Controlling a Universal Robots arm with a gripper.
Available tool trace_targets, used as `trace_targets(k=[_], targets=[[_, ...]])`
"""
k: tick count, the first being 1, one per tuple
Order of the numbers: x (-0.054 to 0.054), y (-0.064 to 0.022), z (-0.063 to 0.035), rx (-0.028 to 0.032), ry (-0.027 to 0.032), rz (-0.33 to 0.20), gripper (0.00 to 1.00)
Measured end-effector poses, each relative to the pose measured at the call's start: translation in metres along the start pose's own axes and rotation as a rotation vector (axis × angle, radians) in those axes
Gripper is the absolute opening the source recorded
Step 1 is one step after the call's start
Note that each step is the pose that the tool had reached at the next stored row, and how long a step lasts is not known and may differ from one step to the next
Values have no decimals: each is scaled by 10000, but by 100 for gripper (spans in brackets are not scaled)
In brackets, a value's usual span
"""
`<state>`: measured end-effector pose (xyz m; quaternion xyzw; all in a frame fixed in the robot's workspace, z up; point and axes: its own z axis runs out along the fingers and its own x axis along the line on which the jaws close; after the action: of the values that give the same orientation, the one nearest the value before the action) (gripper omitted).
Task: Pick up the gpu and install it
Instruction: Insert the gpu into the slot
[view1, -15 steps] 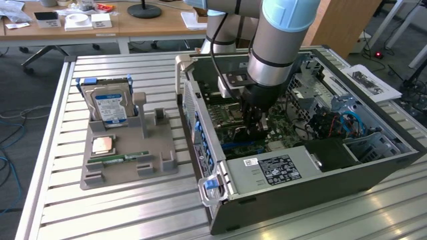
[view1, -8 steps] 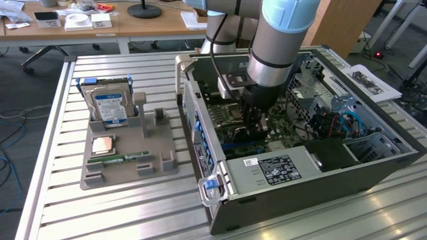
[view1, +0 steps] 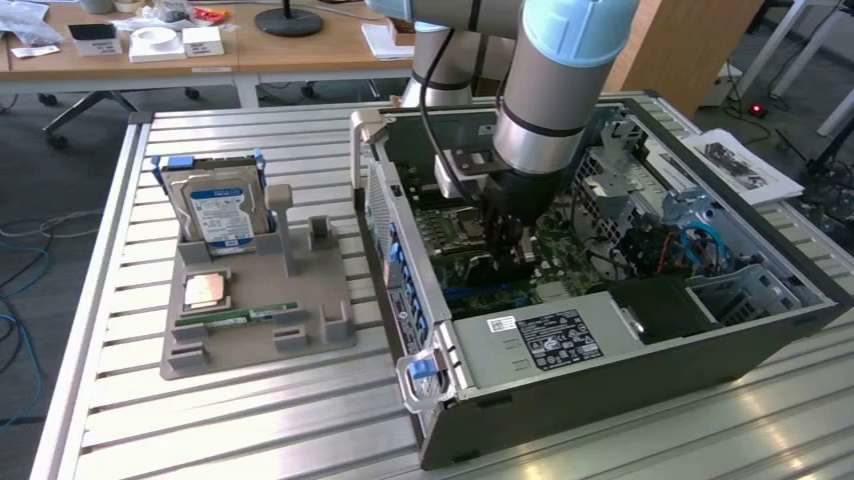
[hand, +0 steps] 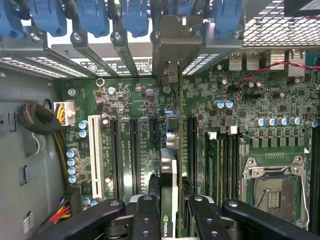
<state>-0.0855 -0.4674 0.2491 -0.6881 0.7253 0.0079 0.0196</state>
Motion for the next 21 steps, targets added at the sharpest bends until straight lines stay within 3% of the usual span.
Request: trace_targets(k=[21], targets=[[0,1,19,4,-12,1,27]])
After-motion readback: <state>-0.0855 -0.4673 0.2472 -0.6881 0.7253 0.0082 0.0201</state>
